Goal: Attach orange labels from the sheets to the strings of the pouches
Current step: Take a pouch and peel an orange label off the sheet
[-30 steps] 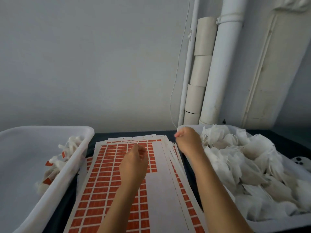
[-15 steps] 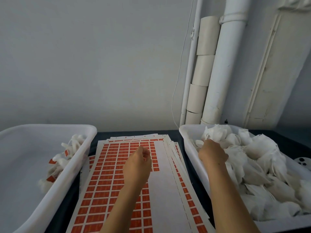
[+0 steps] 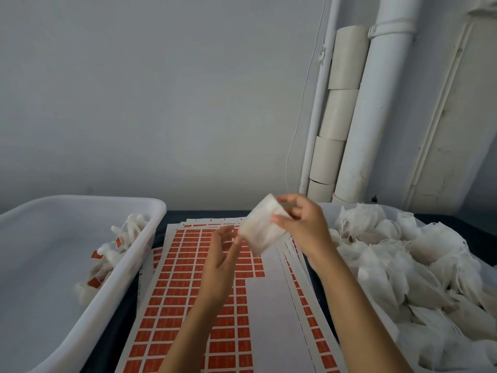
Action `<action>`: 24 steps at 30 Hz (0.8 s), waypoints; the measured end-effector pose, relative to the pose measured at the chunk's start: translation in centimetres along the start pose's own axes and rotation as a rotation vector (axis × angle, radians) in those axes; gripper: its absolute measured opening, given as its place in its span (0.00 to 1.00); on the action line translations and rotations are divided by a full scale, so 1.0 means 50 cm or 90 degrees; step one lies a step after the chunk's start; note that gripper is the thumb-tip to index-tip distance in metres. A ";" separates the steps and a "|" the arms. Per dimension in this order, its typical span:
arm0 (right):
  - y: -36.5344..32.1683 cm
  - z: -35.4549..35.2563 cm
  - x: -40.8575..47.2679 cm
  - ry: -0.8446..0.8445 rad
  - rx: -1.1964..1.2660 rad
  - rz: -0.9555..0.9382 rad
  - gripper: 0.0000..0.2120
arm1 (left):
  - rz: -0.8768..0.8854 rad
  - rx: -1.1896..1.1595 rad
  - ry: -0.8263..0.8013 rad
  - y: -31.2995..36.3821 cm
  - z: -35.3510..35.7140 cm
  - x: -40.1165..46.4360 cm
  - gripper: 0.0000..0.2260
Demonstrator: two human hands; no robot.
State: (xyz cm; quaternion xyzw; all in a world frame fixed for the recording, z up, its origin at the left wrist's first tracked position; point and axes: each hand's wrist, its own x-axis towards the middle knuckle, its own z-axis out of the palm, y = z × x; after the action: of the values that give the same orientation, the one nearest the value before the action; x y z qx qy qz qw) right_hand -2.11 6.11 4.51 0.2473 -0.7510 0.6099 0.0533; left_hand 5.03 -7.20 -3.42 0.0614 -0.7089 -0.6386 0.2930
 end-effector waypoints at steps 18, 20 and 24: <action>0.167 0.122 -0.058 -0.004 0.074 0.072 0.04 | -0.136 0.233 -0.054 -0.076 -0.036 0.012 0.13; 0.172 0.117 -0.058 -0.031 0.091 0.076 0.01 | -0.169 0.199 -0.053 -0.081 -0.042 0.018 0.14; 0.188 0.117 -0.063 -0.042 0.075 0.074 0.02 | -0.170 0.140 -0.064 -0.088 -0.048 0.012 0.03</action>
State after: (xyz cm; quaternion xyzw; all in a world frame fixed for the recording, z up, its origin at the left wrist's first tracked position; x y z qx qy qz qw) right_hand -2.17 2.84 -6.49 0.2260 -0.7284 0.6464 -0.0211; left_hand 4.46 -10.32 -7.31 0.1545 -0.7740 -0.5924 0.1613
